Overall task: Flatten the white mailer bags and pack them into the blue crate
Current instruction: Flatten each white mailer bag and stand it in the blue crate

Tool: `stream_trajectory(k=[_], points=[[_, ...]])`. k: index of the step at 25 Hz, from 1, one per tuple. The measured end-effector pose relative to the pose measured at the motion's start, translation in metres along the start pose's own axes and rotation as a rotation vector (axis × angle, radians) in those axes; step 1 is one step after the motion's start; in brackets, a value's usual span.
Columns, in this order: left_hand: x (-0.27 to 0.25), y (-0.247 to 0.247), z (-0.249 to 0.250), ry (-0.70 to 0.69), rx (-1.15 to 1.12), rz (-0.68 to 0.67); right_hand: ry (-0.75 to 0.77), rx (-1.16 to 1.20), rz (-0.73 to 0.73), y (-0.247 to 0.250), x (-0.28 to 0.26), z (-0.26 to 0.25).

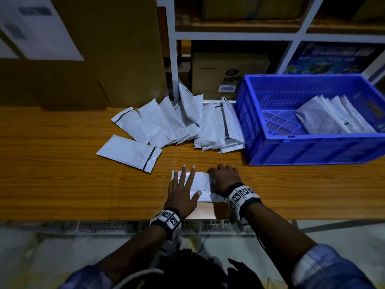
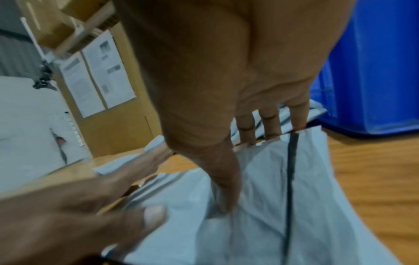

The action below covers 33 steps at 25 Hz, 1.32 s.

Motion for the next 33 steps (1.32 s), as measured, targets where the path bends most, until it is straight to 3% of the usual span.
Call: stream_trajectory(k=[3,6,10,13,15,19,21,24,27,33], points=[[0.011,0.023,0.009,0.047,-0.005,-0.01,0.005,-0.039,0.06,0.016,-0.005,-0.002],[0.023,0.055,0.02,0.043,0.183,0.048,0.017,-0.05,0.188,0.036,-0.014,-0.003],[0.028,0.09,0.041,-0.076,0.385,0.238,0.043,-0.037,0.32,0.046,-0.027,0.002],[0.025,0.093,0.047,-0.172,0.346,0.307,0.07,-0.008,0.353,0.032,-0.033,0.004],[0.018,0.081,0.045,-0.187,0.308,0.26,0.089,-0.005,0.34,0.012,-0.035,0.005],[0.002,0.039,0.03,-0.151,0.25,0.094,0.117,0.148,0.141,-0.056,-0.033,0.007],[-0.005,0.02,0.02,-0.094,0.219,0.019,0.109,0.214,0.148,-0.078,-0.033,0.004],[-0.01,0.008,0.016,-0.097,0.203,0.042,0.072,0.254,0.216,-0.087,-0.032,0.001],[-0.003,0.007,0.019,-0.125,0.238,0.093,0.081,0.238,0.19,-0.089,-0.028,0.0],[0.005,-0.018,0.012,-0.03,0.245,0.012,0.081,0.258,0.093,-0.084,-0.027,0.005]])
Point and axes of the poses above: each hand's wrist, its own x-axis towards the middle knuckle, its own y-axis out of the back of the hand, z = x × y, the point moved 5 cm from there along x, towards the middle knuckle, and after that the axes turned 1 degree about x, right-handed, at the moved point
